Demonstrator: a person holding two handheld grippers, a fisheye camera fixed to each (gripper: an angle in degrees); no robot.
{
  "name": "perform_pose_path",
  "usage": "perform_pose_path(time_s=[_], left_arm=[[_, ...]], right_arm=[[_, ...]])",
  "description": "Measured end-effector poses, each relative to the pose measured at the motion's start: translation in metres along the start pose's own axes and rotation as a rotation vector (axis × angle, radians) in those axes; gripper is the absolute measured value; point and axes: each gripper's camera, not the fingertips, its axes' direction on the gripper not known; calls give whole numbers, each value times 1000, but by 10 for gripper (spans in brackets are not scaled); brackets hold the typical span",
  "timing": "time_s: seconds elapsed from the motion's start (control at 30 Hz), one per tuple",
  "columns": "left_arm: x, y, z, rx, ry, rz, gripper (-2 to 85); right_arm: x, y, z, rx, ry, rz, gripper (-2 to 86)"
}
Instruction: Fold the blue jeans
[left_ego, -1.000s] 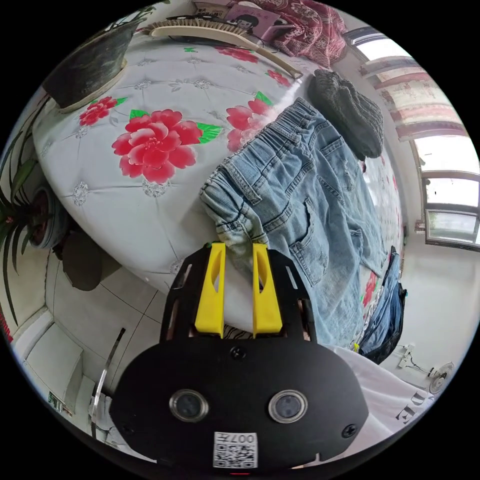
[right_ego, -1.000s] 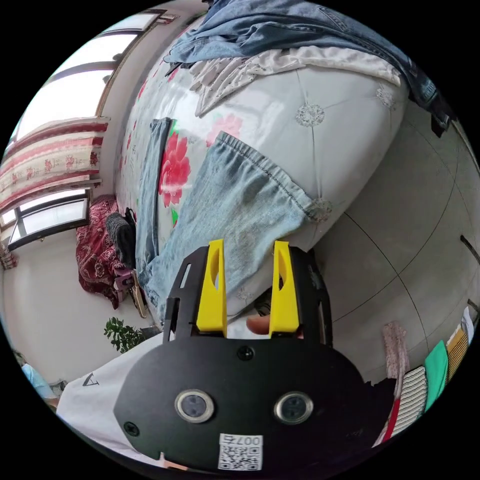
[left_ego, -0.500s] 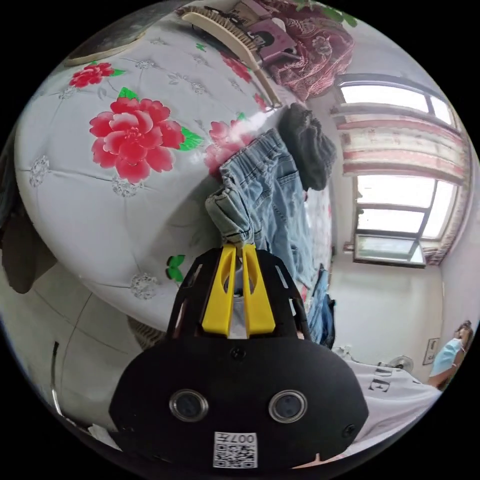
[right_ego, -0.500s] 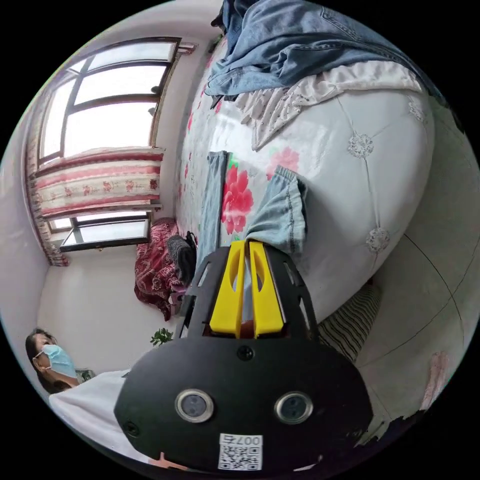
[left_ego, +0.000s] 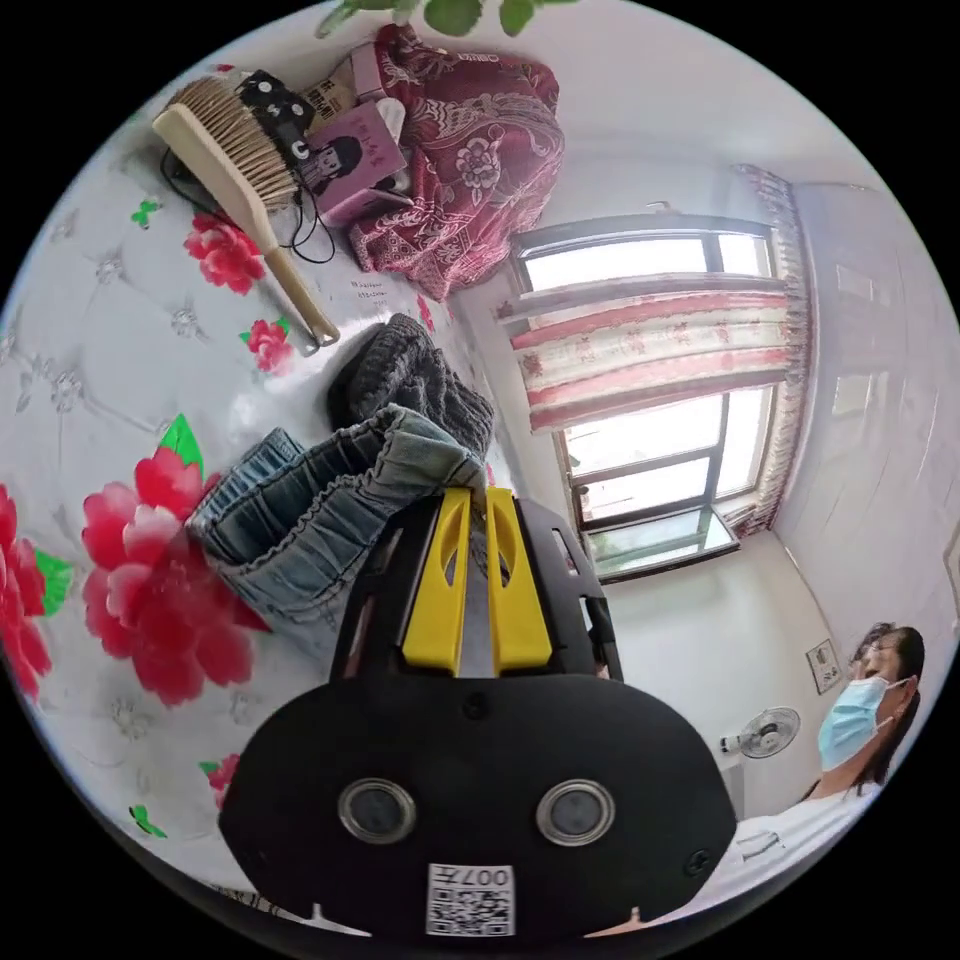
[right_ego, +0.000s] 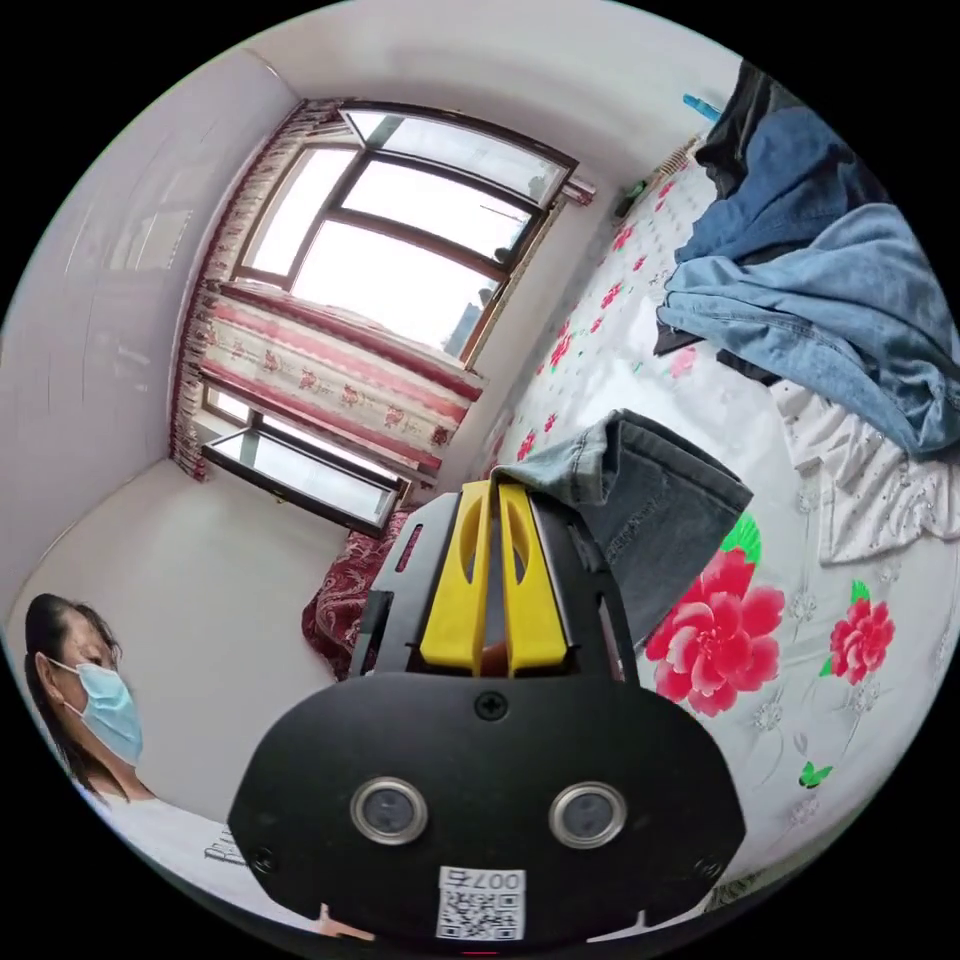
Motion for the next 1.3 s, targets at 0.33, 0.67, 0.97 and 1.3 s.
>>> perform_pose_path(time_s=[0.33,0.67,0.97,1.3], left_arm=[[23,17,120,-211,-505,305,66],[6,54,140,-327,-671,370,118],[26,78,205,-391,-811,449,89],[50,163,151,-355,-924,484,0]], right_arm=[[11,102,208,-619,54,-212,32],[-8,299,321,-1251,-17,-413,59],[-16,316,380,-1211,-107,-264,50],[-24,362,308,-1337,-142,-445,10]])
